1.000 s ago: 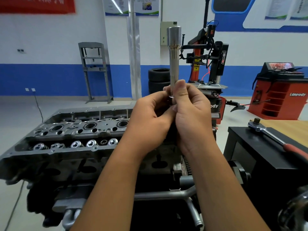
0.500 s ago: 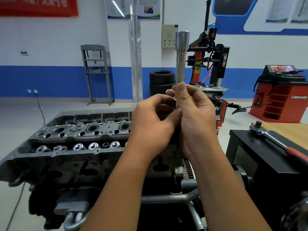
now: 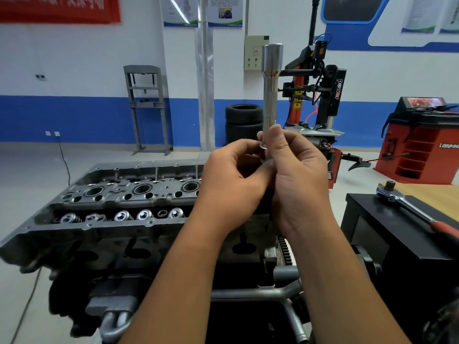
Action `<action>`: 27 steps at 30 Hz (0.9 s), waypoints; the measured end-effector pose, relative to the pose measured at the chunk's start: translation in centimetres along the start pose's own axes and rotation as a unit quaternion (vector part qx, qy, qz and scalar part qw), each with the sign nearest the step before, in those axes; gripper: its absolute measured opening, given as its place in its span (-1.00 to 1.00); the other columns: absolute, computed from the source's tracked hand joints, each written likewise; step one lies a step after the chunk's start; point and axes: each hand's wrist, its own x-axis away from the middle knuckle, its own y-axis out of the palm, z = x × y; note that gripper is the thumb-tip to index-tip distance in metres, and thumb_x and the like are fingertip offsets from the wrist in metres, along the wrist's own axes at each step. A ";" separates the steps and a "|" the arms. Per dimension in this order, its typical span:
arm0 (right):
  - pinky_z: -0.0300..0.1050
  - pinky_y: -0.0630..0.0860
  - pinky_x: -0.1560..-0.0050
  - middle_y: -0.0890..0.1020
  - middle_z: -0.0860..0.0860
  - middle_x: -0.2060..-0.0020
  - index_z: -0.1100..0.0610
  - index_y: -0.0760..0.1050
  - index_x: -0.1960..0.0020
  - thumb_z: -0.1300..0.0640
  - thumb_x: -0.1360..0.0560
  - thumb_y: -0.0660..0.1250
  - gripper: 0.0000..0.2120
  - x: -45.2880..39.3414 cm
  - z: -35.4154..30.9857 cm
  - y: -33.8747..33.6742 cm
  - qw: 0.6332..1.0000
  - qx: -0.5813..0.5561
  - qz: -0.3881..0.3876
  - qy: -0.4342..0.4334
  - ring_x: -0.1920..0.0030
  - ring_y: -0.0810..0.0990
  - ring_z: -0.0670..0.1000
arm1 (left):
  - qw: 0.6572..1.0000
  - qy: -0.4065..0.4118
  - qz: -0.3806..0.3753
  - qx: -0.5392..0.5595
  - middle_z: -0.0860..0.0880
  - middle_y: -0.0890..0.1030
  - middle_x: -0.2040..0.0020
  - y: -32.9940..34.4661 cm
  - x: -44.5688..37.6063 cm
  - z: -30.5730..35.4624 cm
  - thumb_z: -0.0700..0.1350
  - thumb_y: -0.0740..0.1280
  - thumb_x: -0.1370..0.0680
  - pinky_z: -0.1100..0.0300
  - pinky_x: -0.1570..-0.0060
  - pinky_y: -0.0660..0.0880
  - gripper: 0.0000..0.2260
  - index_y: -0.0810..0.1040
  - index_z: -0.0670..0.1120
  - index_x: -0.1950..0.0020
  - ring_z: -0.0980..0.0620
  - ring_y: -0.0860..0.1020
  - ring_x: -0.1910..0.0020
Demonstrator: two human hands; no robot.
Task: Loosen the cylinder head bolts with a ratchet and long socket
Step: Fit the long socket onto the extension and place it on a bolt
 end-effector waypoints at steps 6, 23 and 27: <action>0.32 0.68 -0.04 0.68 0.14 0.18 0.08 0.67 0.12 -0.01 -0.41 0.57 -0.82 0.0 0.0 0.1 1.000 0.003 0.005 -0.005 0.15 0.69 0.18 | 1.000 0.008 0.029 0.001 0.07 0.76 0.09 0.2 0.0 -0.3 -0.19 0.52 -0.56 0.20 0.09 0.68 -0.84 0.72 0.02 -0.09 0.14 0.73 0.07; 0.44 0.61 -0.11 0.67 0.11 0.21 0.13 0.67 0.09 -0.09 -0.48 0.40 -0.72 0.3 -0.6 0.5 1.000 0.002 0.009 0.006 0.11 0.67 0.20 | 0.999 0.006 -0.048 0.012 0.07 0.76 -0.06 -0.1 0.0 -0.2 -0.19 0.39 -0.66 0.12 -0.12 0.67 -0.77 0.66 0.04 -0.28 0.12 0.71 -0.10; 0.41 0.62 -0.11 0.66 0.07 0.20 0.14 0.63 0.06 -0.06 -0.42 0.48 -0.72 0.3 -0.6 0.5 1.000 -0.015 0.013 0.011 0.14 0.66 0.15 | 1.000 0.007 0.005 -0.021 0.07 0.76 0.08 0.1 0.1 -0.3 -0.19 0.50 -0.58 0.20 0.05 0.69 -0.84 0.69 0.03 -0.11 0.14 0.73 0.06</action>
